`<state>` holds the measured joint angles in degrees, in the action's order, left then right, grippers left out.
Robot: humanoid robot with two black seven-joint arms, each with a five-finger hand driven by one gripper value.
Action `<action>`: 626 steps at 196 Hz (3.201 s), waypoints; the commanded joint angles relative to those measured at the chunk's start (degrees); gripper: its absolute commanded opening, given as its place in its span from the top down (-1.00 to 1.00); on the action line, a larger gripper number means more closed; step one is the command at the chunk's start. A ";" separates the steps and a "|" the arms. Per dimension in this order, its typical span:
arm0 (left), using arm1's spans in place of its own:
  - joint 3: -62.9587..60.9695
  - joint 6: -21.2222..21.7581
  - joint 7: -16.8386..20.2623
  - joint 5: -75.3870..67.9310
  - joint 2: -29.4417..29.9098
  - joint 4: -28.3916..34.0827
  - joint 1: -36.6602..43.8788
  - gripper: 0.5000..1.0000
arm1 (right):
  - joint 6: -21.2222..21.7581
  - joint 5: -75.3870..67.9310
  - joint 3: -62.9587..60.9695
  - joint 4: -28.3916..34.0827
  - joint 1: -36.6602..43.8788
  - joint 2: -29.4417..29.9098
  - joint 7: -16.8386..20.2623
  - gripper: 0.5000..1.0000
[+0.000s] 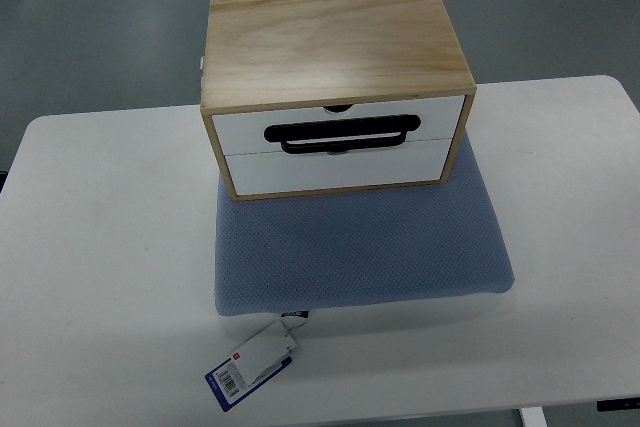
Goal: Open wood drawer with right hand
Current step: 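Move the right hand over the cabinet toward the upper drawer handle, then lower the right hand and hook fingers around the black drawer handle, then pull the upper white drawer toward the robot with the right hand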
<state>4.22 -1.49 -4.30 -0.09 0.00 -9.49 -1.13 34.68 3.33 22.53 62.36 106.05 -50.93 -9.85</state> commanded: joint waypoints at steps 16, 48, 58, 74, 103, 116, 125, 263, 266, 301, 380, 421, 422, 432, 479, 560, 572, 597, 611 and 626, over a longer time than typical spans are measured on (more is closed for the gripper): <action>0.00 0.00 -0.01 0.00 0.00 0.00 -0.02 -1.00 | 0.32 3.00 7.53 4.09 8.56 4.52 0.44 -0.73; 0.00 0.00 -0.01 0.00 0.00 0.00 -0.02 -1.00 | 0.32 4.32 11.58 7.52 11.72 8.13 0.62 -0.73; 0.00 0.00 -0.01 0.00 0.00 0.00 -0.02 -1.00 | 0.32 4.32 13.16 9.71 12.60 9.62 0.71 -0.73; 0.00 0.00 -0.01 0.00 0.00 0.00 0.07 -1.00 | 0.32 4.32 14.74 11.65 13.39 10.68 0.79 -0.73; 0.00 0.00 -0.01 0.00 0.00 0.00 0.07 -1.00 | 0.32 4.32 16.23 13.76 13.92 13.14 1.94 -0.73; 0.00 0.00 -0.01 0.00 0.00 0.00 -0.02 -1.00 | 0.32 4.32 16.41 14.55 13.92 14.19 2.02 -0.73; 0.00 0.00 -0.01 0.00 0.00 0.00 -0.02 -1.00 | 0.32 4.32 16.32 14.64 13.92 14.37 2.03 -0.73; 0.00 0.00 -0.01 0.00 0.00 0.00 0.07 -1.00 | -8.58 3.71 15.88 15.16 10.49 25.79 6.24 -0.72; 0.00 0.00 -0.01 0.00 0.00 0.00 0.07 -1.00 | -8.58 3.71 15.88 15.16 10.49 25.79 6.24 -0.72; 0.00 0.00 -0.01 0.00 0.00 0.00 0.07 -1.00 | -8.67 3.71 15.88 15.43 9.17 25.97 8.70 -0.72; 0.00 0.00 -0.01 0.00 0.00 0.00 -0.02 -1.00 | -13.41 3.79 15.71 15.43 6.54 27.46 11.43 -0.71; 0.00 0.00 -0.01 0.00 0.00 0.00 -0.02 -1.00 | -14.29 3.97 15.79 15.34 5.92 27.73 11.52 -0.72; 0.00 0.00 -0.01 0.00 0.00 0.00 -0.02 -1.00 | -14.29 3.97 15.79 15.34 5.92 27.73 11.52 -0.72; 0.00 0.00 -0.01 0.00 0.00 0.00 -0.02 -1.00 | -14.38 4.06 15.79 15.34 5.92 27.90 11.52 -0.71; 0.00 0.00 -0.01 0.00 0.00 0.00 0.07 -1.00 | -14.55 4.14 15.88 15.34 5.57 27.90 12.31 -0.71; 0.00 0.09 -0.01 0.00 0.00 0.00 -0.02 -1.00 | -13.94 4.14 15.88 15.43 5.30 27.99 12.75 -0.71; 0.00 0.00 -0.01 0.00 0.00 0.00 -0.02 -1.00 | -13.50 4.23 15.97 15.43 5.30 27.99 12.75 -0.71; 0.00 0.00 -0.01 0.00 0.00 0.00 -0.02 -1.00 | -12.53 4.23 15.97 15.43 5.39 27.90 12.75 -0.71; 0.00 0.00 -0.01 0.00 0.00 0.00 -0.02 -1.00 | -11.57 4.23 15.97 15.51 5.39 27.99 12.84 -0.71; 0.00 0.00 -0.01 0.00 0.00 0.00 -0.02 -1.00 | -10.95 4.15 15.97 15.78 5.48 27.90 12.84 -0.71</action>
<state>4.22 -1.49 -4.30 -0.09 0.00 -9.49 -1.12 22.79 7.55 38.49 77.82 111.41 -22.94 2.95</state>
